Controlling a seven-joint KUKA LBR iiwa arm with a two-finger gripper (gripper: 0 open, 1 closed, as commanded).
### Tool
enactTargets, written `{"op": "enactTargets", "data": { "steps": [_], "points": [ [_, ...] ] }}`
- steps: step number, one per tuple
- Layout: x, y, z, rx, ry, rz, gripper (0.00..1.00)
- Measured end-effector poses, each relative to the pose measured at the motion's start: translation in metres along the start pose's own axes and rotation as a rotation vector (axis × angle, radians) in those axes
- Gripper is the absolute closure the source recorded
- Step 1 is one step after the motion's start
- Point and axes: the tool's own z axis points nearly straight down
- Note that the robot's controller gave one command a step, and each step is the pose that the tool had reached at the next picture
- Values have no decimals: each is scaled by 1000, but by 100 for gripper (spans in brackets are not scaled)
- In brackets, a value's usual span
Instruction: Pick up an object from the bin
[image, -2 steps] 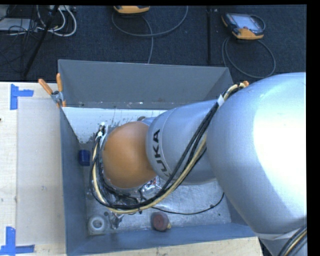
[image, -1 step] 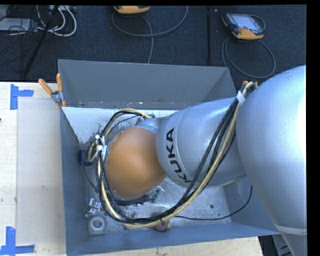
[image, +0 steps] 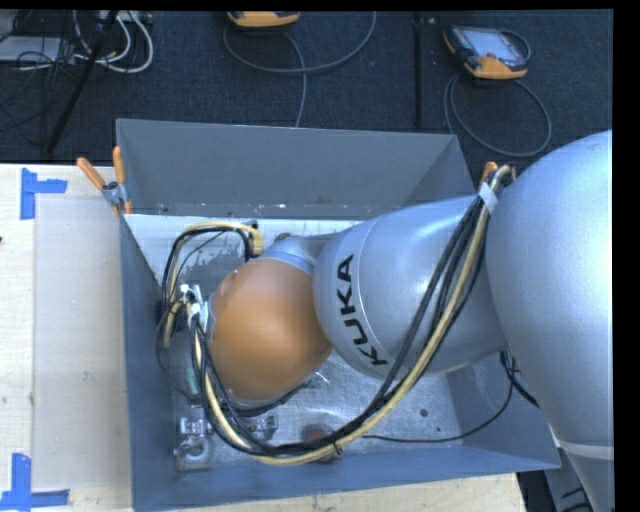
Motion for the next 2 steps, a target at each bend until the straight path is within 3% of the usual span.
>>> {"op": "enactTargets", "data": {
  "steps": [1, 2],
  "points": [
    [-8, -10, 24, 8, -8, -222, 0],
    [-10, -10, 22, 2, -3, -216, 0]
  ]
}}
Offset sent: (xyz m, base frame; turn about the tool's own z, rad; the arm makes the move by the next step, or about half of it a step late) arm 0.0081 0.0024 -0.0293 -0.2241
